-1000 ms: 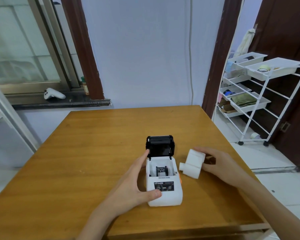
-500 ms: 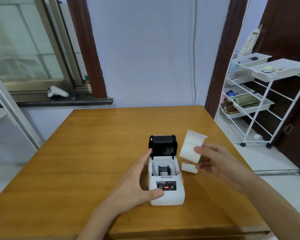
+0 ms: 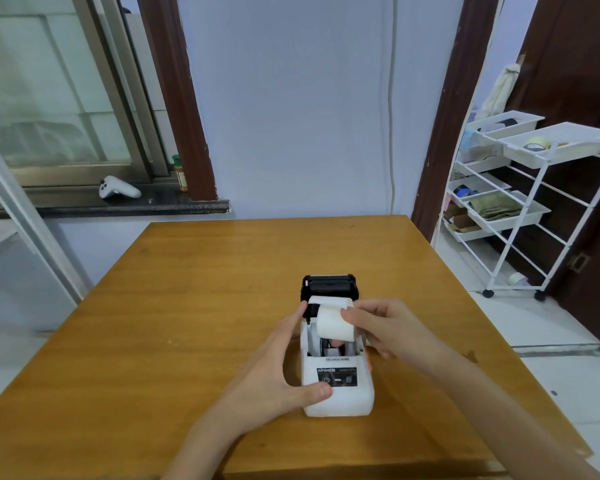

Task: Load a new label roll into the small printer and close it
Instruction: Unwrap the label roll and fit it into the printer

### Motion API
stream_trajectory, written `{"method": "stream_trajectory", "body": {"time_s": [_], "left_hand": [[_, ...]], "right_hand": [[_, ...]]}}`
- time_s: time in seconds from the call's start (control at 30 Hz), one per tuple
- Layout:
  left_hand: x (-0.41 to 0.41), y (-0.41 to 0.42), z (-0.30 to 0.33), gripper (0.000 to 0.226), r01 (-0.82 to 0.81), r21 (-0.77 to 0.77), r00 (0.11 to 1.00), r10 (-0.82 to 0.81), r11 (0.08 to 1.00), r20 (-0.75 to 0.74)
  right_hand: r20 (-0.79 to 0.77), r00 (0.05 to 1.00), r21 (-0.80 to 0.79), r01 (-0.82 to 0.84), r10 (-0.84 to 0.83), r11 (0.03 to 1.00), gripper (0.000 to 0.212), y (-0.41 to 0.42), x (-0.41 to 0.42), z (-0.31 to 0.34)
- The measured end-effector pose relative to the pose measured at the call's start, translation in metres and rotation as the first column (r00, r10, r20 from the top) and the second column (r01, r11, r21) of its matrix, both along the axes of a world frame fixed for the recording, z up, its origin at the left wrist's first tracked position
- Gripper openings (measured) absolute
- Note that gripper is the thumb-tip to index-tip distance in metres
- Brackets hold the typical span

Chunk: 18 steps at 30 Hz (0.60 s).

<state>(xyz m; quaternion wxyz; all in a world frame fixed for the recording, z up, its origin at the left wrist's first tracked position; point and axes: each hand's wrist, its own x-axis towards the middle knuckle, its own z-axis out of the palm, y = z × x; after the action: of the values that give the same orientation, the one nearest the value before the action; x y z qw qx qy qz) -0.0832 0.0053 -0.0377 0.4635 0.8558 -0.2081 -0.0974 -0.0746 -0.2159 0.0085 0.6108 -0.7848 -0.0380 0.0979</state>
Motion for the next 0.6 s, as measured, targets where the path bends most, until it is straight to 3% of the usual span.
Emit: {"method": "stream_trajectory", "body": {"time_s": [0.37,0.6], "left_hand": [[0.002,0.000,-0.002,0.112,-0.001,-0.016,1.000,0.001,1.000,-0.010],[0.003,0.001,-0.007,0.082,-0.040,-0.008,0.999,0.040,0.999,-0.033]], "right_hand": [[0.027,0.999,0.000,-0.018,0.018,1.000,0.023,0.006,0.007,-0.013],[0.056,0.991,-0.107,-0.112,0.119,0.988,0.040,0.004,0.019,-0.016]]}}
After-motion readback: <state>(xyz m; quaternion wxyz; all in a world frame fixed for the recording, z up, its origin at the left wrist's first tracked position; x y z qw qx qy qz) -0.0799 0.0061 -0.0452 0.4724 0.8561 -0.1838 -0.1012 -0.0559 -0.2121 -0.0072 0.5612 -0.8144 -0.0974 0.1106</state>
